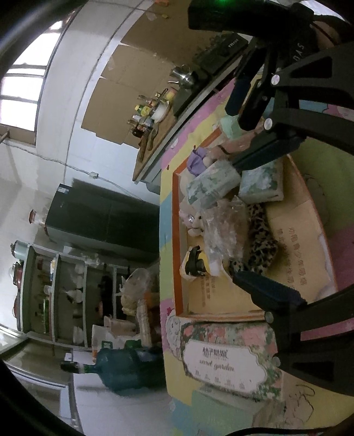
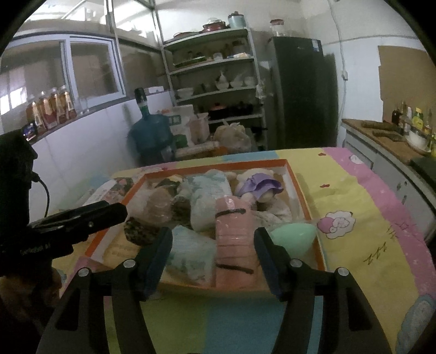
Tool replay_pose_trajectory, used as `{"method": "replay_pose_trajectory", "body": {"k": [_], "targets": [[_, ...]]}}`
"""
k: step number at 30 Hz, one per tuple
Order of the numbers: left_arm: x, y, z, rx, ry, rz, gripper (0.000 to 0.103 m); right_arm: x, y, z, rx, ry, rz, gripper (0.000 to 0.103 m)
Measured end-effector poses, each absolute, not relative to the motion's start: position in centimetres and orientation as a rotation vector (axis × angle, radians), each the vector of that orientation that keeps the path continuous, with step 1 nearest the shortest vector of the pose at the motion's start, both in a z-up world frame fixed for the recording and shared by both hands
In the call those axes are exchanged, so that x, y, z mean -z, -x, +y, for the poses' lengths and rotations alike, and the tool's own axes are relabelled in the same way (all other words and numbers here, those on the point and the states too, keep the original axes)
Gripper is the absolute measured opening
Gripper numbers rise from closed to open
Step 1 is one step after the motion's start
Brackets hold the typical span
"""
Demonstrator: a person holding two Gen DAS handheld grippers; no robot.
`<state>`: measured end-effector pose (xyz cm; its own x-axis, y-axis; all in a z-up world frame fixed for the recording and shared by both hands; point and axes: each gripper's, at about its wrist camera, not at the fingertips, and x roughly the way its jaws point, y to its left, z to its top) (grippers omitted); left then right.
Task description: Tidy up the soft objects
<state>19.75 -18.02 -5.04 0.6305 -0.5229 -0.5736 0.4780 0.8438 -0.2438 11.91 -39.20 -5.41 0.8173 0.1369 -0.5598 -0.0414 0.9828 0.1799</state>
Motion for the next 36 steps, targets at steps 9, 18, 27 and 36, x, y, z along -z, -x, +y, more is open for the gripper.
{"method": "replay_pose_trajectory", "body": {"k": [9,18,27,36], "targets": [[3.2,-16.2,-15.8,0.407,-0.024,0.601,0.076,4.1,-10.2,-36.2,-0.115,-0.136,0.579,0.064],[1.3,-11.9,-12.4,0.257,-0.061,0.483,0.076,2.9,-8.1,-32.1,-0.094,-0.087,0.543,0.064],[0.1,-7.0,-8.4,0.186,-0.062,0.381,0.076,1.5,-4.8,-27.8,-0.050,-0.069,0.477,0.064],[-0.5,-1.7,-5.8,0.162,-0.030,0.358,0.076,0.0,0.8,-23.6,0.091,-0.024,0.362,0.064]]}}
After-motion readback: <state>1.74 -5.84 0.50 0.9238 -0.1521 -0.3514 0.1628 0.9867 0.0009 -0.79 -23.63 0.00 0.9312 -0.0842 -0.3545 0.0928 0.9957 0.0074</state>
